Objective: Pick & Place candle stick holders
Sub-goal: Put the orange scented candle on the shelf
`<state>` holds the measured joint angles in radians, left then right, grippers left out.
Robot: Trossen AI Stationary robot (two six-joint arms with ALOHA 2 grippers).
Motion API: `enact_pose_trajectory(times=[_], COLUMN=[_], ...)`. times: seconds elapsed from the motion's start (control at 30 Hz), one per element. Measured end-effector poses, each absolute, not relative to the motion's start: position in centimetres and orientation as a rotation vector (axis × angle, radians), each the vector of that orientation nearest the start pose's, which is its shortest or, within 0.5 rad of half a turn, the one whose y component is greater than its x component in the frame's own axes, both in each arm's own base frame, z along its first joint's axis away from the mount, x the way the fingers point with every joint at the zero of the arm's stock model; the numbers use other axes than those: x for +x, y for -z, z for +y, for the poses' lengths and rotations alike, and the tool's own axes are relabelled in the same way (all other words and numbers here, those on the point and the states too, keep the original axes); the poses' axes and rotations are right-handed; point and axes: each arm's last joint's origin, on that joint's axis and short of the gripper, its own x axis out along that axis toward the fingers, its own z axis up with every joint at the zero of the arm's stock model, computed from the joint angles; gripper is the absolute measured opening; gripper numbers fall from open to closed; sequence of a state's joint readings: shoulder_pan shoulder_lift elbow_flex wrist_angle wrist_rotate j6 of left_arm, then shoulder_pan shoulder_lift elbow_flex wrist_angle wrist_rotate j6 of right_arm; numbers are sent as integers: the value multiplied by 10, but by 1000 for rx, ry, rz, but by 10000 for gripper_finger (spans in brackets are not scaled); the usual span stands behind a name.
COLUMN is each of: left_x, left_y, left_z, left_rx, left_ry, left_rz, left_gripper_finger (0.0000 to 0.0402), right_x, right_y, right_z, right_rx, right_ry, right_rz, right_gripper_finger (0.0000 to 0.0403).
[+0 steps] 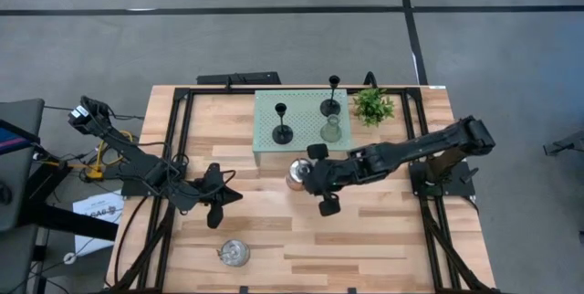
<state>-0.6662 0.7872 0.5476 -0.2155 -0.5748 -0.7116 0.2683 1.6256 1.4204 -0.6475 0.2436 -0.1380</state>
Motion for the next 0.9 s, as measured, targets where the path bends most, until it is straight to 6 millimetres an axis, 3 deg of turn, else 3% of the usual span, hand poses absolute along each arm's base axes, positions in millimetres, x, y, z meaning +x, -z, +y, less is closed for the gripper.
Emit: enact_pose_trajectory(times=[0.4,0.9], left_x=[142,142], left_y=[-250,-251], left_z=[-92,-92], left_rx=[-438,-443], left_ry=[-46,-44], left_rz=[380,375], left_gripper_finger=[9,8], right_x=[331,332], right_y=[-358,-359], right_z=[68,20], right_rx=[-403,-423], right_ry=[36,153], right_rz=[759,859], right_gripper_finger=[0,0])
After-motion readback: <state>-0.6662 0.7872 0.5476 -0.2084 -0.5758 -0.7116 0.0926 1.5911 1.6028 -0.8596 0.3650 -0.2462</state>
